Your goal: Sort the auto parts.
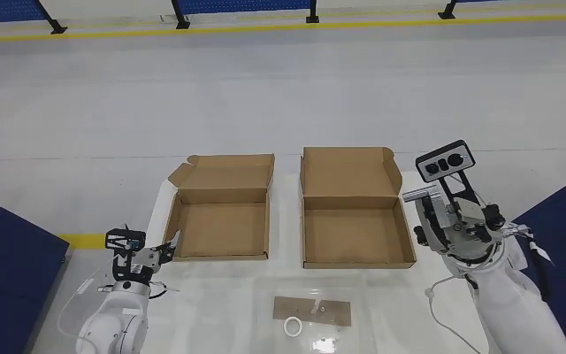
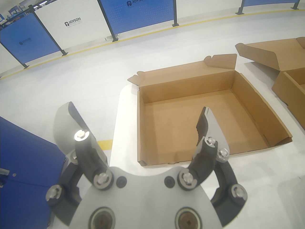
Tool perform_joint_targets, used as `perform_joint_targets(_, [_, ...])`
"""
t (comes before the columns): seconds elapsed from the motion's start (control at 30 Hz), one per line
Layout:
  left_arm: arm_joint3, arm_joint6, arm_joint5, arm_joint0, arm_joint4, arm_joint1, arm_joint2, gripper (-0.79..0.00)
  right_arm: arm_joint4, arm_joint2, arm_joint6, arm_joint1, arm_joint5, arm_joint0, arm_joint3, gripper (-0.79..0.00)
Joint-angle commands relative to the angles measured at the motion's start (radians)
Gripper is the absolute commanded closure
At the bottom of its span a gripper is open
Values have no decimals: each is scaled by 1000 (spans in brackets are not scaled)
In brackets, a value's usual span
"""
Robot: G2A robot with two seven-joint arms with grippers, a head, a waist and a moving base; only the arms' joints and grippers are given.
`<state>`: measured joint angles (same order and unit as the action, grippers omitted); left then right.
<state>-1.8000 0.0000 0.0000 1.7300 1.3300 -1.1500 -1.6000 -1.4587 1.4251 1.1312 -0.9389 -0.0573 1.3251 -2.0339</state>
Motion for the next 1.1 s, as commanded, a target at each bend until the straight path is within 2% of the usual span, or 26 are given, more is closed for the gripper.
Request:
perform_joint_targets(0.0, [0,0,0,0,0,0,0,-785,0,0,0,0,0,0,0,0])
perform_joint_targets(0.1, [0,0,0,0,0,0,0,-785,18,10,-33,-3,8,6,-12,0])
perform_joint_targets(0.47, [0,0,0,0,0,0,0,-785,129,92,-23,-4,60,46,-8,0])
perform_joint_targets(1.07, [0,0,0,0,0,0,0,-785,148,128,-13,-9,69,73,-8,0])
